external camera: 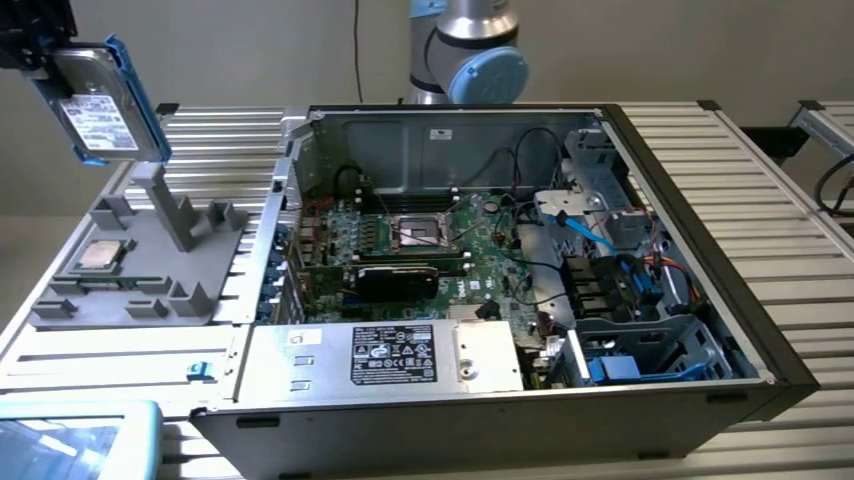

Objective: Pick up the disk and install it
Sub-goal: 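Pick up the disk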

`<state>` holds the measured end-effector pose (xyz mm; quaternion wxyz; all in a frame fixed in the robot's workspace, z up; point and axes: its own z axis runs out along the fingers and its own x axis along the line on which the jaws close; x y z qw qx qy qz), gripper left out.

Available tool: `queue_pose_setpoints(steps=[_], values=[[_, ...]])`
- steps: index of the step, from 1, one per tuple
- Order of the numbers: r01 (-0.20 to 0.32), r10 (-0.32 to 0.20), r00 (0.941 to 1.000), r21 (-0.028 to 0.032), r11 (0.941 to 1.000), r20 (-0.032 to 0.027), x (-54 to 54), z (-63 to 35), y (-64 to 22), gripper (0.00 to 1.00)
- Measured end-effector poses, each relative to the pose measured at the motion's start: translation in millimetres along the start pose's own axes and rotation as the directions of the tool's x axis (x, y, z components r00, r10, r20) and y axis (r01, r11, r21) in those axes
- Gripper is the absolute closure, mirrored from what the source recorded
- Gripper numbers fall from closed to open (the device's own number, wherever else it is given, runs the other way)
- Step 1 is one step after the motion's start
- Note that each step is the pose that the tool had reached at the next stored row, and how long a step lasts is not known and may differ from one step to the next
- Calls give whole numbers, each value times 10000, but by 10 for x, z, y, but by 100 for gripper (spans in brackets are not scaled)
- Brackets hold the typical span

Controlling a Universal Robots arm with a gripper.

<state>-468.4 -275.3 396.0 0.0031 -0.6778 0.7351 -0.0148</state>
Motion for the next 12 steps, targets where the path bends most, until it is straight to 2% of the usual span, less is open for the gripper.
queue_pose_setpoints(steps=[4, 12], values=[[0, 0, 10000, 4, 10000, 3, 6, -122, -100, 63], [-1, 1, 10000, 0, 10000, 37, 72, -385, -402, 63]])
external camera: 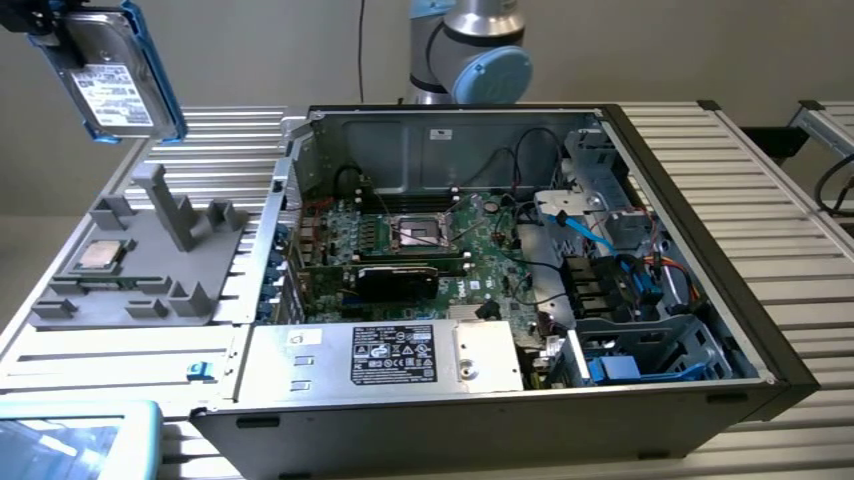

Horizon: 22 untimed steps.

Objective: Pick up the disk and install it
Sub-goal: 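Pick up the disk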

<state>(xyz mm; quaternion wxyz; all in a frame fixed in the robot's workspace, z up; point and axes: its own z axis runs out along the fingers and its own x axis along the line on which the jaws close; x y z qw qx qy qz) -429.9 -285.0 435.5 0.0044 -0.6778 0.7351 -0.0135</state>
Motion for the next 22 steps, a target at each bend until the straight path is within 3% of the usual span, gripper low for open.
queue_pose_setpoints(steps=[9, 22], values=[[-2, 2, 10000, 0, 10000, 27, 157, -285, -312, 63], [-2, 2, 10000, -3, 10000, 56, 430, -428, -775, 63]])
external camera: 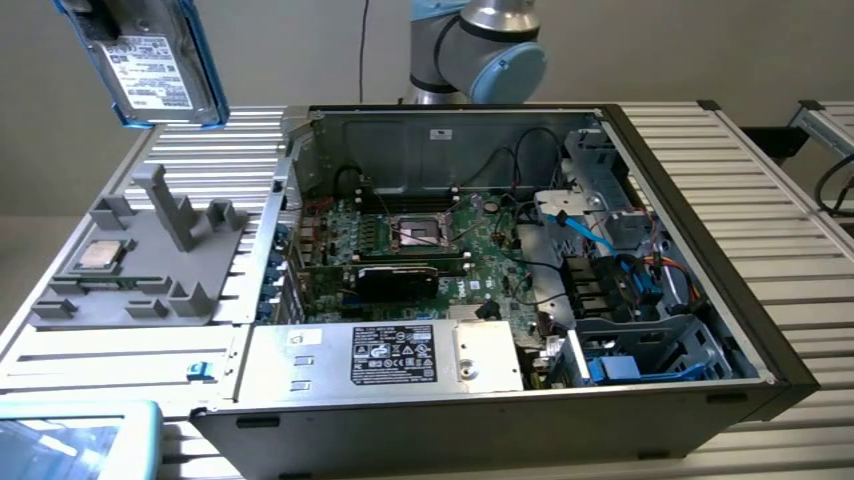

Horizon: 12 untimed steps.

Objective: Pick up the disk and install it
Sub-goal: 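Pick up the disk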

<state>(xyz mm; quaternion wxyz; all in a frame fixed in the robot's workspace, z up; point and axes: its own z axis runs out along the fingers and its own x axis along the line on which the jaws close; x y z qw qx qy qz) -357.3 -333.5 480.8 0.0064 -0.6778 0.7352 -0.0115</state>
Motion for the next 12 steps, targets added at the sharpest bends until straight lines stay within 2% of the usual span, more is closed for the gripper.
queue_pose_setpoints(steps=[12], values=[[0, 0, 10000, -21, 10000, 0, 153, -27, -506, 63]])
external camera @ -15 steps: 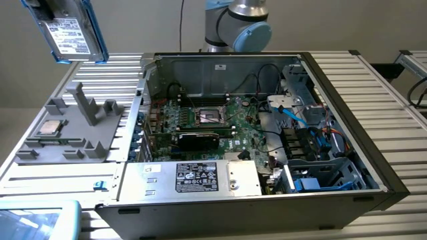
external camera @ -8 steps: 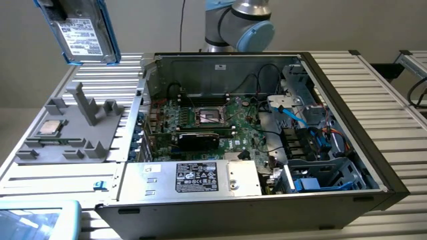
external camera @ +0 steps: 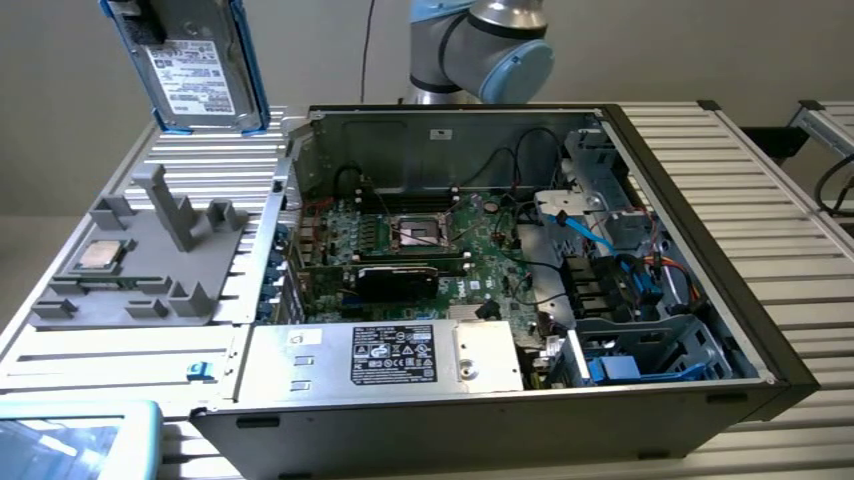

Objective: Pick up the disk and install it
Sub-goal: 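Pick up the disk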

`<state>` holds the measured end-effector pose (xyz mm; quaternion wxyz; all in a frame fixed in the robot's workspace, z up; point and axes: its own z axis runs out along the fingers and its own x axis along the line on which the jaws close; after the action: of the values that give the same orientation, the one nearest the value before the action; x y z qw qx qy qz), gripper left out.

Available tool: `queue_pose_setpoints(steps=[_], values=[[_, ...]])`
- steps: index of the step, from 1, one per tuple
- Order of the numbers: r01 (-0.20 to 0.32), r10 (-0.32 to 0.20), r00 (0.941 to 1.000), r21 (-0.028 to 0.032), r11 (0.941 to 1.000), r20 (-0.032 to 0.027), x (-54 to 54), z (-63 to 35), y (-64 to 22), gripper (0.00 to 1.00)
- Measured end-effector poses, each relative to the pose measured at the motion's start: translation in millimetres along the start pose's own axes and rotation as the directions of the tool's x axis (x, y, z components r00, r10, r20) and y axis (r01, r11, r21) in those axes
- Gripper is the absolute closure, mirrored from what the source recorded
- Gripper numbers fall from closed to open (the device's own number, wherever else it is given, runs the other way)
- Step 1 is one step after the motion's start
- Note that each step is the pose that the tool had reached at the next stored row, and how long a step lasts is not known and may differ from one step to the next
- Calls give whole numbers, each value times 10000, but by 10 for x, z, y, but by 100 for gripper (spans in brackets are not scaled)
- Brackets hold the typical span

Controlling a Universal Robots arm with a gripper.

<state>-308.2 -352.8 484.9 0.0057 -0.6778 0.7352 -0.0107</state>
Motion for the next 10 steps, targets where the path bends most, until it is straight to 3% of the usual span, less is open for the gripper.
queue_pose_setpoints(steps=[10], values=[[2, -2, 10000, -24, 10000, -2, 135, -12, -426, 63]])
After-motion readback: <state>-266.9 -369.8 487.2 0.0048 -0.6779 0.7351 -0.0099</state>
